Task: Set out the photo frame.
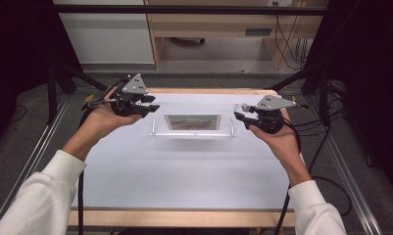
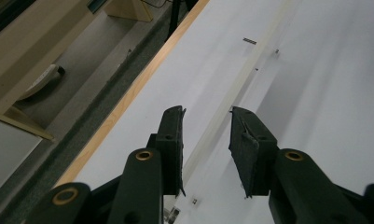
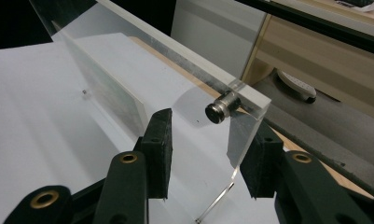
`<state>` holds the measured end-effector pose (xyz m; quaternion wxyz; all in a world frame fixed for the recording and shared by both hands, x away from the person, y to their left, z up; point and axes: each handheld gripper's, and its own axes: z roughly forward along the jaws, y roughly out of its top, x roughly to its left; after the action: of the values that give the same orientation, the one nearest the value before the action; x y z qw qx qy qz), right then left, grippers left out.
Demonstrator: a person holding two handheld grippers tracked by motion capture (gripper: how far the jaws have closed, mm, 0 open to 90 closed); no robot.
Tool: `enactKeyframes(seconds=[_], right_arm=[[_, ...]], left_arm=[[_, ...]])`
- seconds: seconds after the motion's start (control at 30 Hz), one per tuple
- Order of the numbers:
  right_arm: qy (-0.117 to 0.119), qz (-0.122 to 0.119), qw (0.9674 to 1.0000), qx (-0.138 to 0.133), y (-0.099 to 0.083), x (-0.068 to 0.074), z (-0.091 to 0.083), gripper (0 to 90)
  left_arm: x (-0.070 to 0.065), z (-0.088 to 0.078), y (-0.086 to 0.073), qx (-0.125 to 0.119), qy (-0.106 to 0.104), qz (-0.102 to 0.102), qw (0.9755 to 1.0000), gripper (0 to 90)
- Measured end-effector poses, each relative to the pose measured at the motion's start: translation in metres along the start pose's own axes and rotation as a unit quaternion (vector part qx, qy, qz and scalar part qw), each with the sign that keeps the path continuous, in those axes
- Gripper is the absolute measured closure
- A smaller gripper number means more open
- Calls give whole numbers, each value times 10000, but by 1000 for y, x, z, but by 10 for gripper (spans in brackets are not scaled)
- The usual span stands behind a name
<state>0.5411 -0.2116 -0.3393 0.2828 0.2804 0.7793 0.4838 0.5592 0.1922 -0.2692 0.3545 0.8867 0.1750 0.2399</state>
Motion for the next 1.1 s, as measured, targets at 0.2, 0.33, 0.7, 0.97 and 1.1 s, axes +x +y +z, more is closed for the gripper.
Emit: enactKeyframes(seconds=[0.2, 0.33, 0.7, 0.97, 1.1], right_arm=[[36, 74, 10000, -18, 2, -5, 3, 591], [39, 89, 9999, -22, 2, -6, 4, 591], [67, 191, 9998, 9, 6, -13, 9, 591], [97, 276, 9996, -38, 7, -18, 13, 590], [113, 295, 9995, -18, 8, -20, 14, 590]], left_arm=[[4, 2, 2, 27, 12, -21, 10000, 642], [6, 3, 3, 23, 37, -16, 10000, 638], [13, 8, 4, -55, 82, -16, 9999, 630], [19, 11, 3, -236, 63, -155, 9996, 620], [21, 11, 2, -336, 128, -228, 9991, 608]])
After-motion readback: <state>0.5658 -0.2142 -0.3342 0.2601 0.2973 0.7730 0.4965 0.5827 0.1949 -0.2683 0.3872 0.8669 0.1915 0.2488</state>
